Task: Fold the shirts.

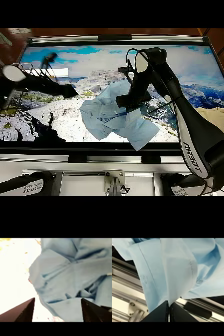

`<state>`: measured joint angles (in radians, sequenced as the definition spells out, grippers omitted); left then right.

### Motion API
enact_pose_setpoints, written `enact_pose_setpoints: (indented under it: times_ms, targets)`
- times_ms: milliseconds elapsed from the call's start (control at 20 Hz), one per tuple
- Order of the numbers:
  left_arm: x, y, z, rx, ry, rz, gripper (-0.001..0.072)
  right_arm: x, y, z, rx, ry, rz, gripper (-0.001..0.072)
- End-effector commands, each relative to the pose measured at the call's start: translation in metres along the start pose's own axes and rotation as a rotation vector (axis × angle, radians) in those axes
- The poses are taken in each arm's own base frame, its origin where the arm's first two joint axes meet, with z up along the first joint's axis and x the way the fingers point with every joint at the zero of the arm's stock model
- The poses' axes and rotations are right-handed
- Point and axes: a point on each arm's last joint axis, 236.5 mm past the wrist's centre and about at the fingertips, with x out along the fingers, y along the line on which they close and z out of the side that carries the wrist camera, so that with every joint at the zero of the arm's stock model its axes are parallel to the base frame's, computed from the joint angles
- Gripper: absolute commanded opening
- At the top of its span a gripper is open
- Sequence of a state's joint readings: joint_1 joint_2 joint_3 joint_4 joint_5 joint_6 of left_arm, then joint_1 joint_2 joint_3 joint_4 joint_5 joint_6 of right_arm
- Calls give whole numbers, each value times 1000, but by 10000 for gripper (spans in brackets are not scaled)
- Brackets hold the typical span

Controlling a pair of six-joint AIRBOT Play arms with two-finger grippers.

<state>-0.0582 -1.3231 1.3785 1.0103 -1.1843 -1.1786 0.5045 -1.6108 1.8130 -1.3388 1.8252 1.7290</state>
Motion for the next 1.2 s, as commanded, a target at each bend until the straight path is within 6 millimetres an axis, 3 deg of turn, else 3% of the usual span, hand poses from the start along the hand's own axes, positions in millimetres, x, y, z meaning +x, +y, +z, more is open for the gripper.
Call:
enact_pose_setpoints:
  times_ms: [0, 50, 100, 150, 200, 300, 450, 550, 750, 900, 1150]
  targets:
    - [-101, 105, 48, -67, -168, 352, 668, 1, -1, -9, 1, 43, -10, 86]
    - [-134, 144, 49, -129, -215, 466, 666, 1, -1, -9, 0, 43, -10, 86]
    - [-160, 180, 39, -202, -236, 549, 572, 1, -1, -9, 0, 42, -10, 86]
    - [-178, 212, 18, -280, -226, 595, 512, 1, -1, -9, 0, 41, -10, 86]
    - [-191, 240, -7, -371, -199, 623, 513, 1, -1, -9, -3, 40, -11, 86]
    - [-211, 285, -62, -524, -128, 664, 521, 1, -2, -9, -4, 41, -12, 86]
    - [-230, 326, -119, -627, -59, 682, 556, 1, -2, -8, -10, 37, -12, 86]
    - [-221, 340, -141, -569, 22, 655, 555, 1, -5, -5, -7, 23, -25, 86]
    - [-197, 369, -149, -433, 102, 668, 535, 1, -16, -2, 15, 13, -71, 86]
    - [-167, 379, -160, -446, 150, 620, 539, 0, -24, -1, 30, 7, -106, 86]
    - [-143, 396, -169, -427, 169, 593, 537, 0, -26, -2, 37, 9, -115, 86]
